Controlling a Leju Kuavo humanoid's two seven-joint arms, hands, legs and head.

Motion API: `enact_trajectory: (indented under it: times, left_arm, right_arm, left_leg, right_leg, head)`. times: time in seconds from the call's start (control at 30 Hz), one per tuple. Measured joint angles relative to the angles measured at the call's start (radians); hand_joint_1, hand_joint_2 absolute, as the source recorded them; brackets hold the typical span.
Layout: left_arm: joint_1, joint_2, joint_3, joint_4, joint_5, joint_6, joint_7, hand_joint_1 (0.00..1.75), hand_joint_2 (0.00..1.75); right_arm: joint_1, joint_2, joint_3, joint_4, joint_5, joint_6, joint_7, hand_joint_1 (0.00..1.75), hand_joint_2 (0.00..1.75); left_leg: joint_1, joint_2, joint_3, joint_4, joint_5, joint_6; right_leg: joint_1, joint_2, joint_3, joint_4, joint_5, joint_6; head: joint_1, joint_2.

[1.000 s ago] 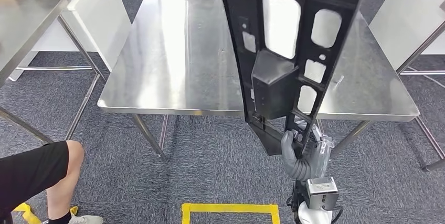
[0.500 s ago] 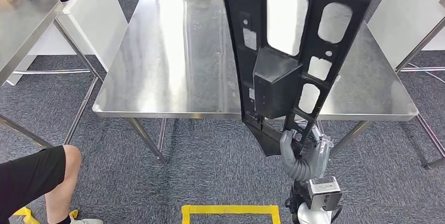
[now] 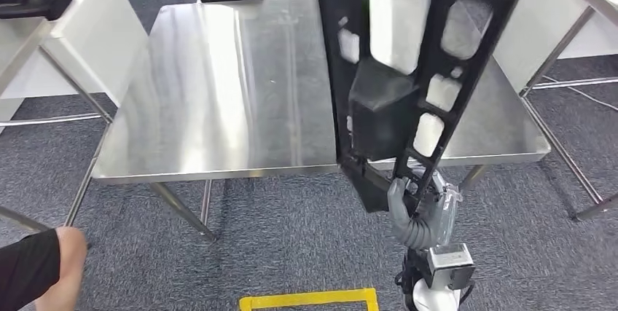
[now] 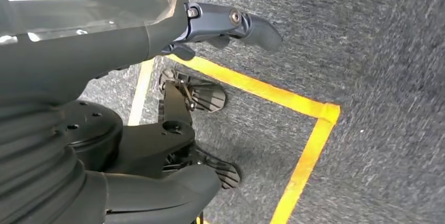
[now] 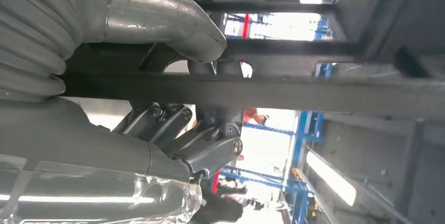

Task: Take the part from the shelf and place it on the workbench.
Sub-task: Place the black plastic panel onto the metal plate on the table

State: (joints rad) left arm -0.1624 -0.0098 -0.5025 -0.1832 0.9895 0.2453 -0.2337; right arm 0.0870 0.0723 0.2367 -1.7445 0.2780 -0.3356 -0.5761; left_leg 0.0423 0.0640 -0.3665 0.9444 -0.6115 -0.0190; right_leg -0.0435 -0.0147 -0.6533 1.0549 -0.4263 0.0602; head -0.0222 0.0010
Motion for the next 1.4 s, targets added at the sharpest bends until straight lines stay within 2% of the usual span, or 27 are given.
enact_trajectory:
  times: [0.03,0.07,0.13,0.17,0.2,0.23,0.27,0.3,0.33,0.37,0.4,0.43,0.5,0.57,0.77,0.97,1.4]
  left_arm:
    - [-0.001,0.0,0.002,-0.001,-0.001,0.0,0.0,0.0,1.75]
    - [-0.002,0.0,0.004,-0.001,-0.001,0.0,0.0,0.0,1.75]
    - [-0.002,0.0,0.008,-0.001,-0.002,0.0,-0.001,0.0,1.75]
    - [-0.001,0.0,0.009,-0.001,-0.003,0.001,-0.001,0.0,1.75]
    - [0.002,0.0,0.01,-0.001,-0.004,0.001,-0.001,0.0,1.75]
    - [0.003,0.0,0.012,-0.001,-0.006,0.002,-0.001,0.0,1.75]
    - [0.004,0.0,0.014,-0.001,-0.007,0.002,-0.001,0.0,1.75]
    - [0.004,0.0,0.016,-0.001,-0.009,0.003,-0.002,0.0,1.75]
    - [0.004,0.002,0.019,-0.001,-0.01,0.003,-0.003,0.0,1.75]
    - [0.003,0.003,0.021,-0.001,-0.01,0.003,-0.005,0.0,1.75]
    - [0.001,0.003,0.022,-0.001,-0.01,0.003,-0.006,0.0,1.75]
    - [0.001,0.003,0.024,-0.001,-0.01,0.003,-0.006,0.0,1.75]
    - [0.002,0.002,0.028,-0.001,-0.01,0.003,-0.007,0.0,1.75]
    - [0.003,0.002,0.033,-0.001,-0.011,0.003,-0.007,0.0,1.75]
    - [0.003,-0.001,0.045,-0.001,-0.021,0.003,-0.013,0.0,1.75]
    - [0.003,-0.002,0.069,-0.001,-0.035,0.016,-0.022,0.0,1.75]
    - [0.003,-0.002,0.082,-0.006,-0.066,0.01,-0.007,0.0,1.75]
  right_arm:
    - [-0.002,0.003,-0.002,0.0,0.0,0.001,0.0,1.75,1.75]
    - [-0.005,0.006,-0.003,0.0,0.001,0.001,0.0,1.75,1.75]
    - [-0.009,0.011,-0.006,0.0,0.002,0.002,0.0,1.75,1.75]
    - [-0.01,0.013,-0.007,0.0,0.003,0.005,0.0,1.75,1.75]
    - [-0.01,0.014,-0.008,0.0,0.006,0.008,0.0,1.75,1.75]
    - [-0.01,0.015,-0.009,0.0,0.008,0.011,0.0,1.75,1.75]
    - [-0.01,0.017,-0.009,0.0,0.01,0.014,0.0,1.75,1.75]
    - [-0.011,0.02,-0.01,0.0,0.011,0.016,0.0,1.75,1.75]
    - [-0.012,0.022,-0.011,0.0,0.012,0.016,0.0,1.75,1.75]
    - [-0.013,0.024,-0.012,0.001,0.012,0.016,0.0,1.75,1.75]
    - [-0.015,0.026,-0.014,0.001,0.012,0.016,0.0,1.75,1.75]
    - [-0.015,0.027,-0.014,0.001,0.013,0.016,0.0,1.75,1.75]
    - [-0.016,0.027,-0.015,0.001,0.014,0.017,0.0,1.75,1.75]
    - [-0.017,0.027,-0.016,0.001,0.016,0.017,-0.001,1.75,1.75]
    - [-0.03,0.027,-0.016,0.007,0.02,0.029,-0.008,1.75,1.75]
    - [-0.042,0.027,-0.015,0.02,0.023,0.033,-0.015,1.75,1.75]
    - [-0.046,0.025,-0.017,0.03,0.022,0.032,-0.026,1.75,1.75]
  left_leg:
    - [0.002,-0.009,-0.01,0.024,-0.015,0.001]
    - [0.002,-0.022,-0.035,0.072,-0.04,0.002]
    - [-0.003,-0.049,-0.128,0.226,-0.099,0.008]
    - [-0.006,-0.054,-0.178,0.297,-0.115,0.013]
    - [-0.009,-0.056,-0.217,0.339,-0.111,0.02]
    - [-0.014,-0.058,-0.238,0.341,-0.084,0.031]
    - [-0.02,-0.061,-0.242,0.306,-0.04,0.044]
    - [-0.029,-0.067,-0.231,0.245,0.013,0.061]
    - [-0.038,-0.074,-0.217,0.186,0.055,0.08]
    - [-0.045,-0.078,-0.206,0.138,0.082,0.09]
    - [-0.049,-0.081,-0.2,0.108,0.094,0.075]
    - [-0.051,-0.082,-0.199,0.098,0.095,0.058]
    - [-0.055,-0.082,-0.198,0.091,0.099,0.035]
    - [-0.058,-0.083,-0.198,0.092,0.102,0.053]
    - [-0.059,-0.084,-0.198,0.092,0.103,0.055]
    - [-0.06,-0.084,-0.199,0.092,0.101,0.06]
    - [-0.059,-0.084,-0.198,0.092,0.101,0.061]
  right_leg:
    - [0.002,0.008,0.001,0.001,-0.003,-0.007]
    - [0.003,0.016,0.004,0.001,-0.006,-0.012]
    - [0.009,0.031,0.007,-0.001,-0.008,-0.018]
    - [0.012,0.041,0.008,-0.001,-0.009,-0.019]
    - [0.017,0.05,0.01,-0.001,-0.011,-0.021]
    - [0.022,0.058,0.014,-0.001,-0.012,-0.023]
    - [0.027,0.065,0.019,-0.001,-0.013,-0.025]
    - [0.03,0.069,0.024,-0.002,-0.014,-0.027]
    - [0.033,0.074,0.027,-0.002,-0.015,-0.028]
    - [0.036,0.077,0.028,-0.001,-0.017,-0.029]
    - [0.038,0.079,0.026,-0.001,-0.02,-0.036]
    - [0.04,0.079,0.024,0.0,-0.021,-0.042]
    - [0.039,0.077,0.023,-0.001,-0.023,-0.051]
    - [0.036,0.075,0.025,-0.004,-0.019,-0.047]
    - [0.034,0.074,0.031,-0.013,-0.016,-0.041]
    - [0.033,0.074,0.031,-0.016,-0.016,-0.041]
    - [0.034,0.074,0.031,-0.016,-0.016,-0.041]
  head:
    - [0.0,0.0]
    - [-0.001,0.0]
    - [-0.001,0.0]
    - [-0.001,0.0]
    - [-0.001,0.0]
    - [-0.001,0.0]
    - [-0.001,0.0]
    - [-0.001,0.0]
    - [0.0,0.0]
    - [0.0,0.0]
    - [0.001,0.0]
    - [0.002,0.0]
    - [0.002,0.0]
    - [0.002,0.0]
    - [0.002,0.0]
    - [0.002,0.0]
    - [0.002,0.0]
